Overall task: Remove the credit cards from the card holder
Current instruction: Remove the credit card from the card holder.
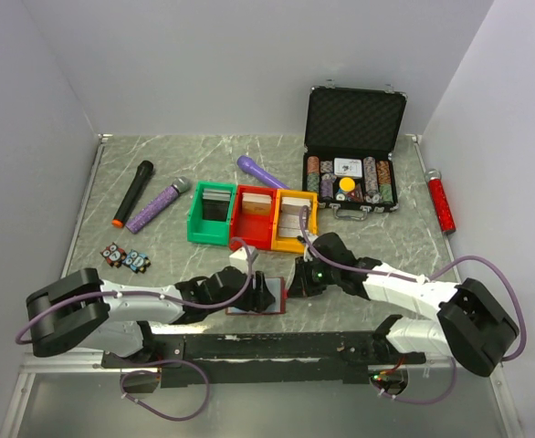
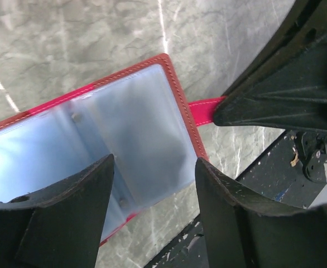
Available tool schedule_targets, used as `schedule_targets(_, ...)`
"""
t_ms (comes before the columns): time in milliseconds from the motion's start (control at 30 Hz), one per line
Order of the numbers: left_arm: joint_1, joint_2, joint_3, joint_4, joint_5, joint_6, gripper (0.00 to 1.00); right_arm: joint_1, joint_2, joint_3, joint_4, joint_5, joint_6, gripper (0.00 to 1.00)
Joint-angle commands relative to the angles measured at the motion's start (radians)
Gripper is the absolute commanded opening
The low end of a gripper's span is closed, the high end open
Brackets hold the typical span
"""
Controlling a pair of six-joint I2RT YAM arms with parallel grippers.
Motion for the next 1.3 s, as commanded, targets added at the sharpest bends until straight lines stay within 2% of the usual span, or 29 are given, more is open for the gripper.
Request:
schedule_targets(0, -0.038, 0.019, 0.067, -0.034, -0.036, 0.034, 0.65, 0.000, -0.050, -0.005, 0.014, -0.012, -0.002, 0.00)
schedule_targets(267, -0.061, 0.078, 0.128, -0.110, -0.100, 0.041, 0.62, 0.011, -0.095, 0.000, 0.000, -0.015, 0.002, 0.00)
schedule_targets(400, -0.064, 0.081, 0.134, -0.138, -0.134, 0.021, 0.58, 0.014, -0.116, 0.004, -0.016, -0.012, 0.002, 0.00)
schedule_targets(667, -0.064, 0.042, 0.114, -0.153, -0.177, 0.005, 0.35, 0.019, -0.141, 0.013, -0.037, -0.005, -0.002, 0.00)
schedule_targets(767, -0.064, 0.027, 0.110, -0.167, -0.194, -0.005, 0.32, 0.019, -0.147, 0.012, -0.037, -0.005, -0.002, 0.00)
schedule_targets(1100, -0.064, -0.119, 0.047, -0.215, -0.255, -0.051, 0.35, 0.019, -0.150, 0.013, -0.043, -0.001, -0.005, 0.00)
schedule_targets(1167, -0.064, -0.146, 0.044, -0.253, -0.277, -0.061, 0.41, 0.020, -0.152, 0.015, -0.045, -0.004, -0.004, 0.00)
schedule_targets(1200, -0.064, -0.165, 0.042, -0.273, -0.292, -0.067, 0.49, 0.022, -0.150, 0.013, -0.043, -0.004, -0.004, 0.00)
schedule_targets(1267, -0.064, -0.220, 0.038, -0.311, -0.313, -0.080, 0.58, 0.023, -0.147, 0.018, -0.043, -0.005, -0.004, 0.00)
